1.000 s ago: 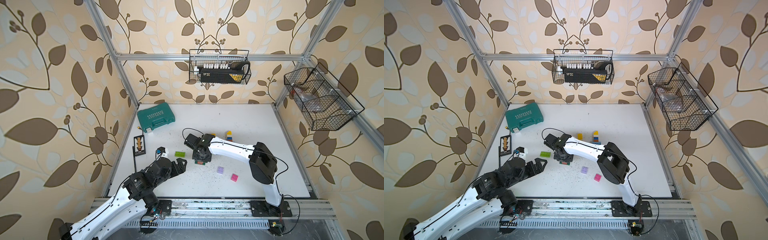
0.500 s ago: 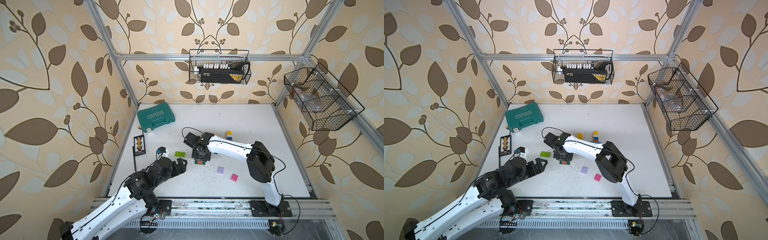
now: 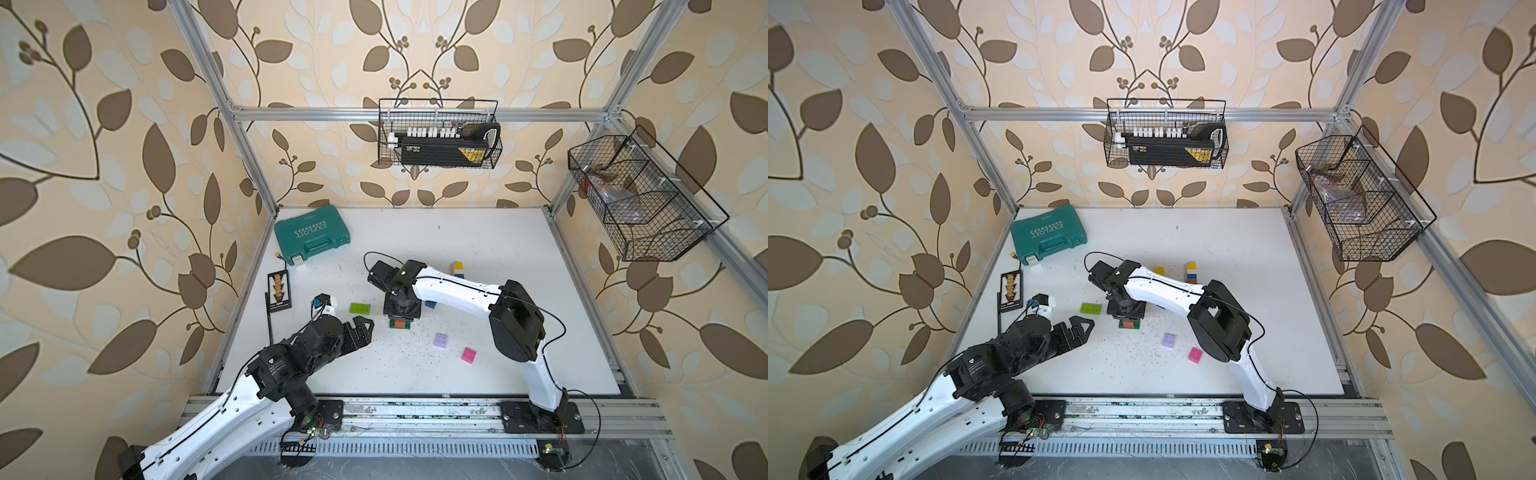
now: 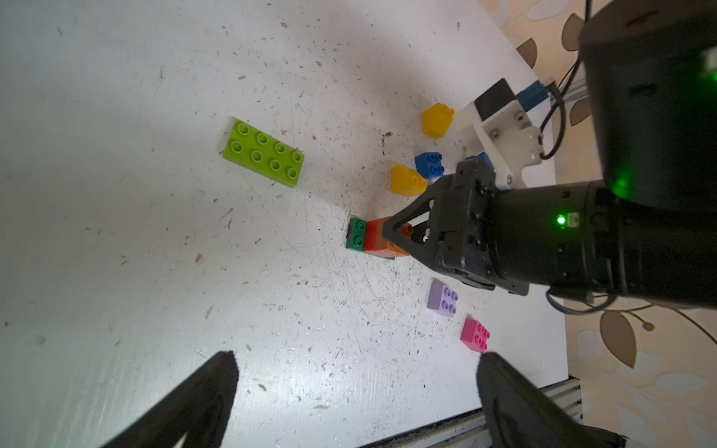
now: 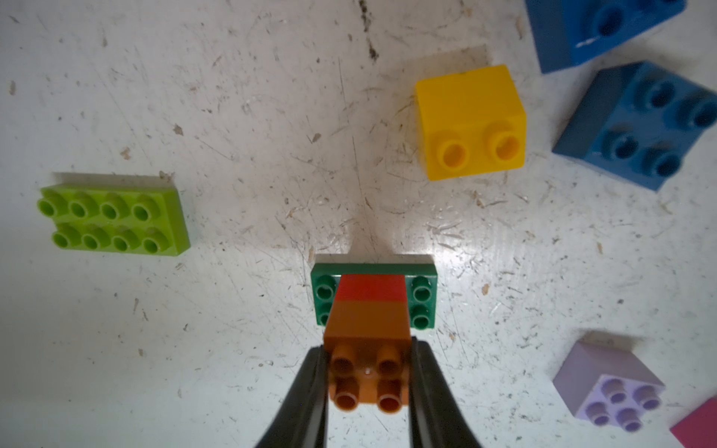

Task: Assemble the number 1 with lego
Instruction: Assemble the lego brick with the lego brick, then pick up the lego brick from the center of the board.

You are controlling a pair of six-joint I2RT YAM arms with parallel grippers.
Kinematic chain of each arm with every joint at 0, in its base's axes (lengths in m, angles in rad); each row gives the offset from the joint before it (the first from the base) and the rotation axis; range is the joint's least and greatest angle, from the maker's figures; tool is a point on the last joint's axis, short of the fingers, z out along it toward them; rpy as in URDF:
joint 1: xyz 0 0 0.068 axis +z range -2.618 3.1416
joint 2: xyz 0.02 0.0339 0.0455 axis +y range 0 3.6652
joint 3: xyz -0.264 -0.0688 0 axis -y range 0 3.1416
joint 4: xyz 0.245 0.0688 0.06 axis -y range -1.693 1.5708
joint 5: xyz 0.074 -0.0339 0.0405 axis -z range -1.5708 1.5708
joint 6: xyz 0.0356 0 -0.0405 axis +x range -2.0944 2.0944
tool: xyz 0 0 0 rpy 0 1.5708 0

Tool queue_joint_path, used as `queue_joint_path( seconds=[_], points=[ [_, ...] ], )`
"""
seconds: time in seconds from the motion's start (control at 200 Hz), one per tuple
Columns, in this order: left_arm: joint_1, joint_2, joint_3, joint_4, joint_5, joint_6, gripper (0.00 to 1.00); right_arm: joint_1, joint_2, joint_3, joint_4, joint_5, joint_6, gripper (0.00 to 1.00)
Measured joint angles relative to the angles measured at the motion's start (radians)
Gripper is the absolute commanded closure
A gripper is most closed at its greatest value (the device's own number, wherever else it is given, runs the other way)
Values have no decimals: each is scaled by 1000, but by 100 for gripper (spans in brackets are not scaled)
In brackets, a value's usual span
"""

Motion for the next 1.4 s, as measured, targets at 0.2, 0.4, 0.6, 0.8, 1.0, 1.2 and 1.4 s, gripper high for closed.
queue_joint_path(
  seconds=[0.2, 0.4, 0.6, 0.8, 1.0, 1.2, 1.4],
  points=[
    [0, -2, 0, 0, 0, 0, 1, -2, 6, 3, -4, -6, -6, 75],
    [0, -5, 0, -3, -2, 0, 1, -3, -1, -3, 2, -8, -8, 70],
    [0, -7, 0, -8, -3, -1, 1, -4, -4, -47, 44, -7, -21, 47],
    [0, 13, 0, -8, -4, -1, 1, -3, -8, -63, 23, 9, -32, 22],
    [0, 56, 0, -8, -3, -1, 1, 4, -132, -65, 7, 50, -34, 18],
    [0, 102, 8, -16, -3, -1, 1, 5, -378, -256, 61, 112, 6, 18],
    [0, 148, 10, -4, 5, -1, 1, -14, -527, -600, 151, 135, 85, 20]
  ],
)
